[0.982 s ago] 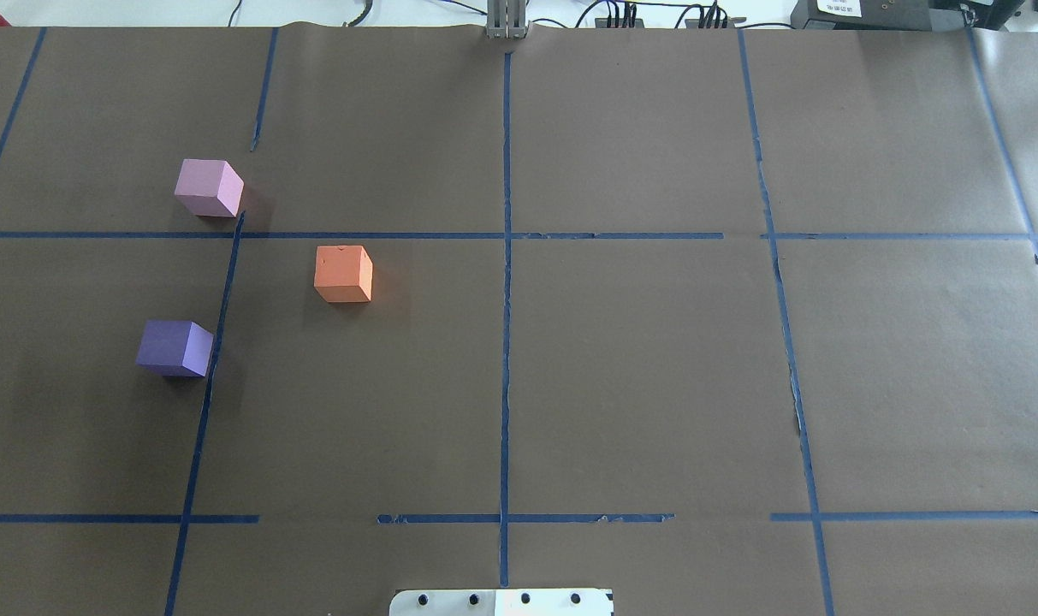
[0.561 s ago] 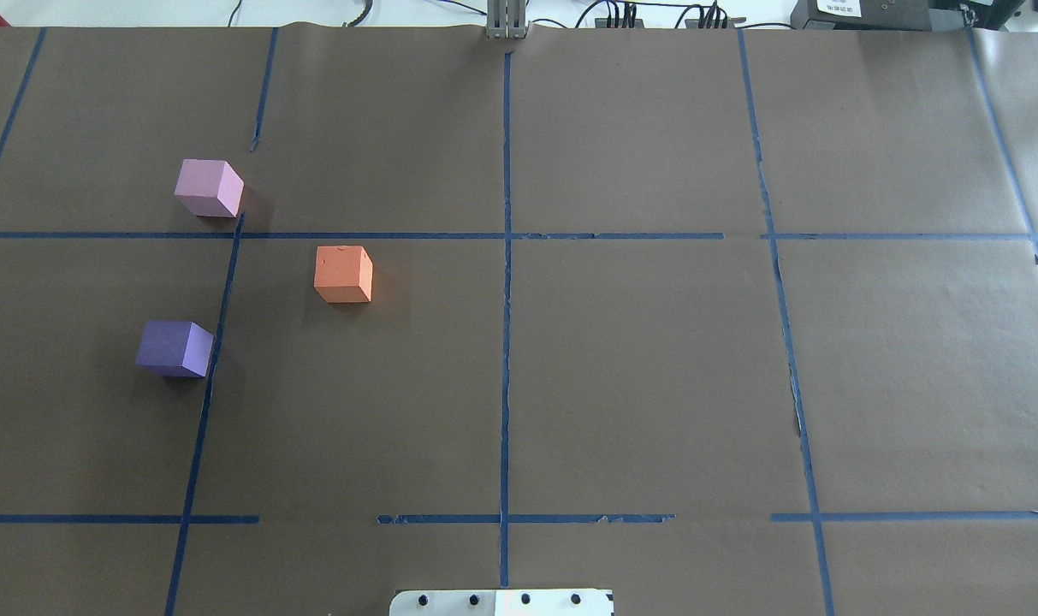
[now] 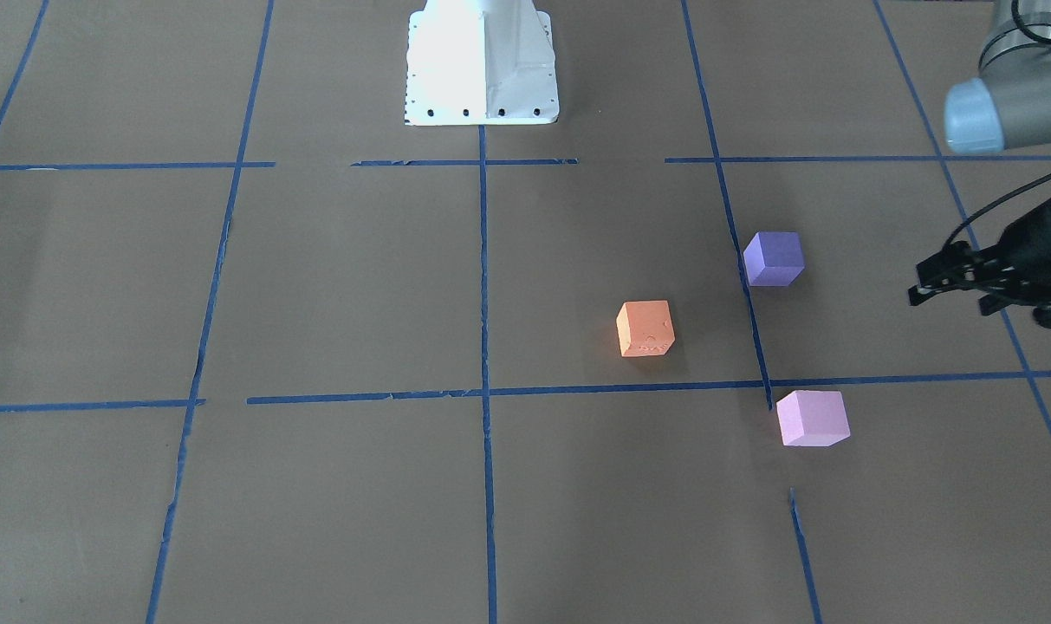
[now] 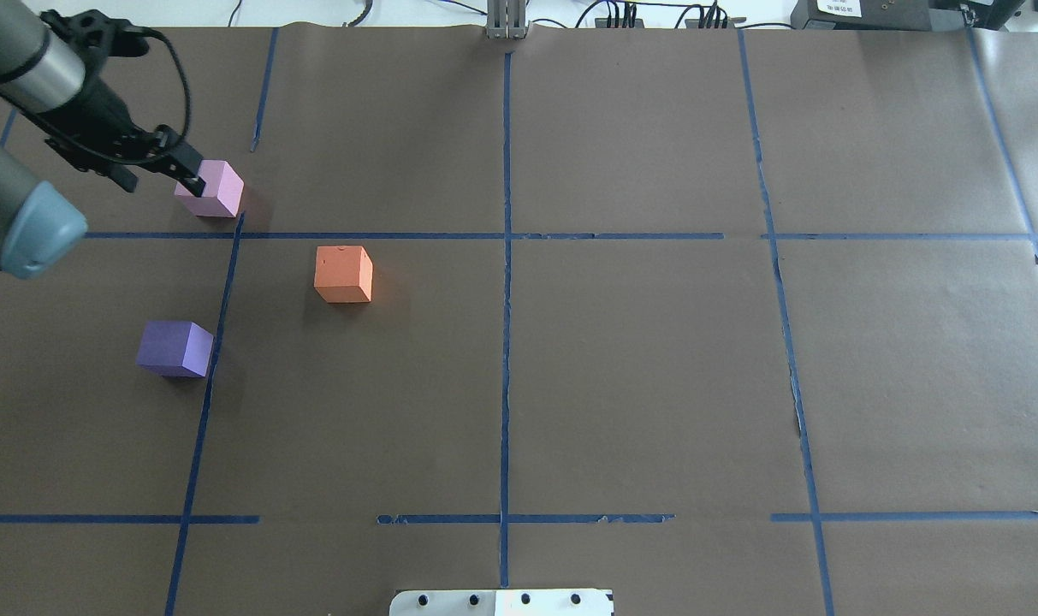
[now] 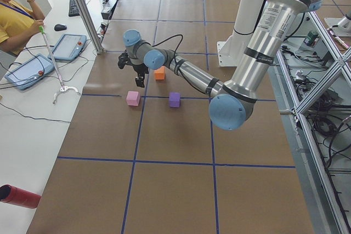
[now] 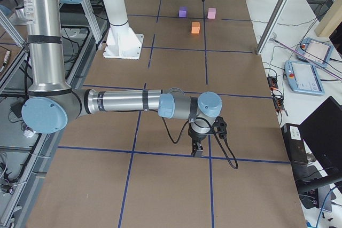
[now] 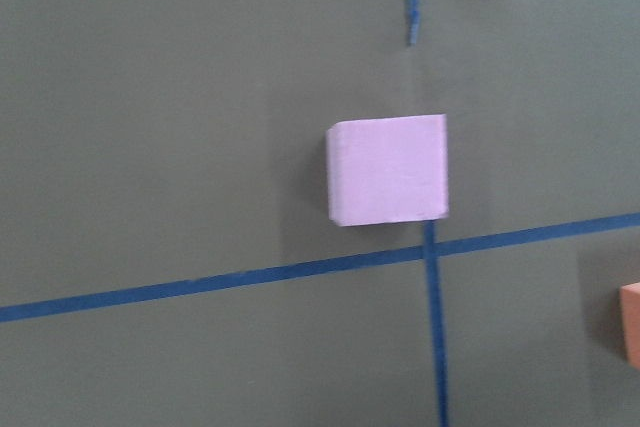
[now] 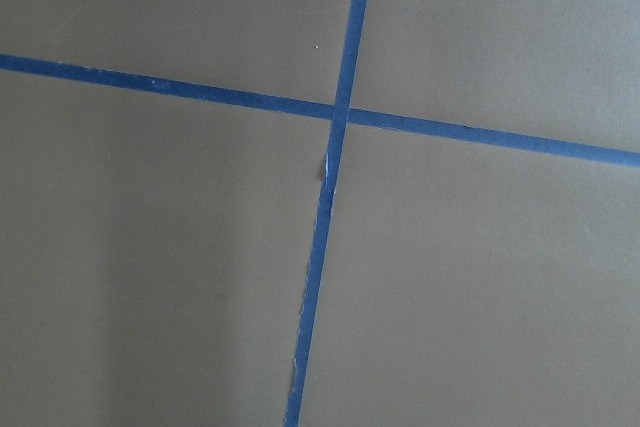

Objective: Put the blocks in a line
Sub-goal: 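Move the left gripper down over the orange cube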

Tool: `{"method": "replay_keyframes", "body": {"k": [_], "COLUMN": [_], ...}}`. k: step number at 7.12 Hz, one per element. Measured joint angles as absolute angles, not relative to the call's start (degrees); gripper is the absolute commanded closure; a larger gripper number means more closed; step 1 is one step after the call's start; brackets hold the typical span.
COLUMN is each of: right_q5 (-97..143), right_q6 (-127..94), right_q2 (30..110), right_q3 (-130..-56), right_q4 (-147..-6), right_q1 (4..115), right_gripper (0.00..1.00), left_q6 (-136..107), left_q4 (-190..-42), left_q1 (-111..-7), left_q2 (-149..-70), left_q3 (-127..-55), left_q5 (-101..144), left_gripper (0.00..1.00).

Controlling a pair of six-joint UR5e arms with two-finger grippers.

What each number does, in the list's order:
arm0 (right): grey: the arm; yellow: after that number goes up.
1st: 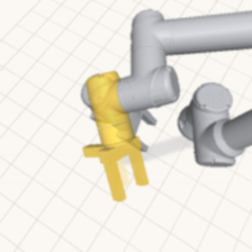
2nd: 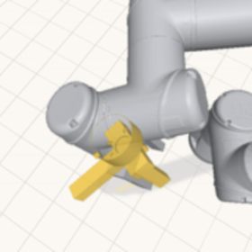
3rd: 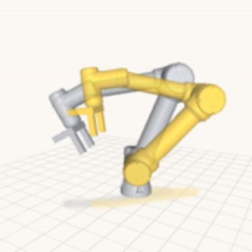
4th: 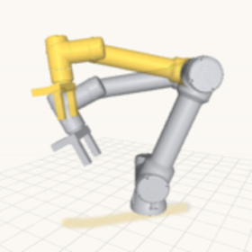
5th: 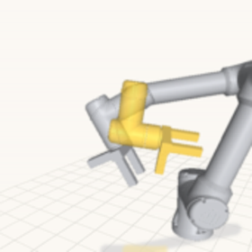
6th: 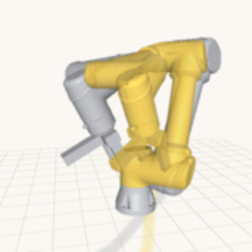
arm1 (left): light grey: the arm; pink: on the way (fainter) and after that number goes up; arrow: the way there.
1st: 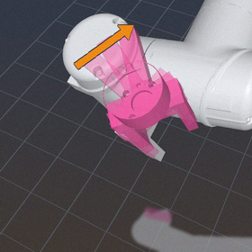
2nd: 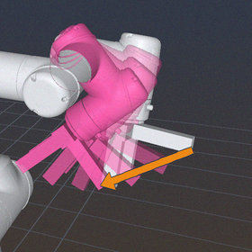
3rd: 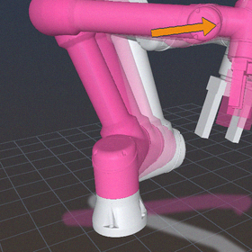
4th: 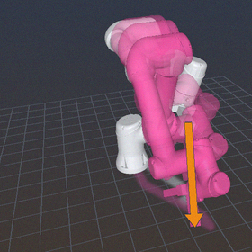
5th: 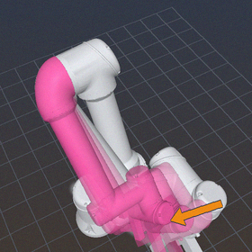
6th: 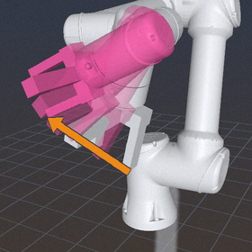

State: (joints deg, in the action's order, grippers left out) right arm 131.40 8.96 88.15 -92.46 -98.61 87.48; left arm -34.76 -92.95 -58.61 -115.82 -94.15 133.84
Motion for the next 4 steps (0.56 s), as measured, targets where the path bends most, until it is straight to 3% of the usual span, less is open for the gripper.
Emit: {"method": "replay_keyframes", "body": {"k": [4], "right_q5": [131.40], "right_q6": [8.96], "right_q2": [88.15], "right_q3": [-92.46], "right_q4": [-98.61], "right_q1": [87.50], "right_gripper": [0.00], "left_q6": [-47.80], "left_q4": [-102.31], "left_q1": [-49.17], "left_q2": [-119.90], "left_q3": [-90.11], "left_q5": [128.58], "left_gripper": [0.00]}}
